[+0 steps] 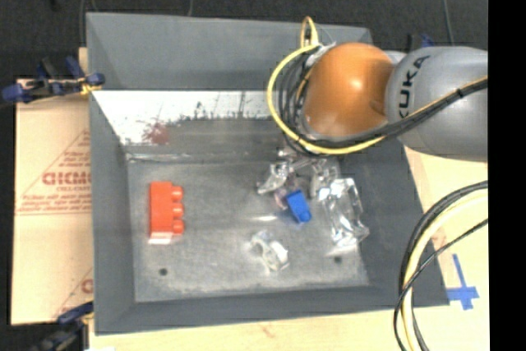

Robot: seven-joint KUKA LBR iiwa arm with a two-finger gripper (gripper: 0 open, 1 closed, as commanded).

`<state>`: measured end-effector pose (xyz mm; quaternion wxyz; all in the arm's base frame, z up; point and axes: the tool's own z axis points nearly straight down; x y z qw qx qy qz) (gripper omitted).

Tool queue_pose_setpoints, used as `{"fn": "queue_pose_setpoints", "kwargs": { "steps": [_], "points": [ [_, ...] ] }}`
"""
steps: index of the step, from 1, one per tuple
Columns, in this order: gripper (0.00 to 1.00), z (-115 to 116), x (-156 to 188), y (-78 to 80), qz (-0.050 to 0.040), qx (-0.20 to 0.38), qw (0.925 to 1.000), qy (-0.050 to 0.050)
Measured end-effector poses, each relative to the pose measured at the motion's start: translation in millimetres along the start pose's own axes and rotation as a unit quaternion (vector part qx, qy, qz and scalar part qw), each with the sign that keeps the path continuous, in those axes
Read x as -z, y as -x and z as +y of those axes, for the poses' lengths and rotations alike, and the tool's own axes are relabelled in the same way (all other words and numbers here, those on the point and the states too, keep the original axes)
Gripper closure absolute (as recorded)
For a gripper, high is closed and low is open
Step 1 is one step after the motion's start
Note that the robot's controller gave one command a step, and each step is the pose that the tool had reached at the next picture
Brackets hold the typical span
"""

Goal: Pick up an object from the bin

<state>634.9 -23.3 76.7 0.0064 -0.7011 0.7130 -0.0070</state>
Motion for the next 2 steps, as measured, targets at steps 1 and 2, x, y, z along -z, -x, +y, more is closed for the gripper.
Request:
{"fn": "queue_pose_setpoints", "kwargs": {
  "steps": [1, 2],
  "points": [
    [1.00, -2, 4, -1.9, 0.0025, -0.001, 1.0000, 0.000],
    [1.00, -7, 99, -3.0, -0.0003, -0.004, 1.0000, 0.003]
  ]
}}
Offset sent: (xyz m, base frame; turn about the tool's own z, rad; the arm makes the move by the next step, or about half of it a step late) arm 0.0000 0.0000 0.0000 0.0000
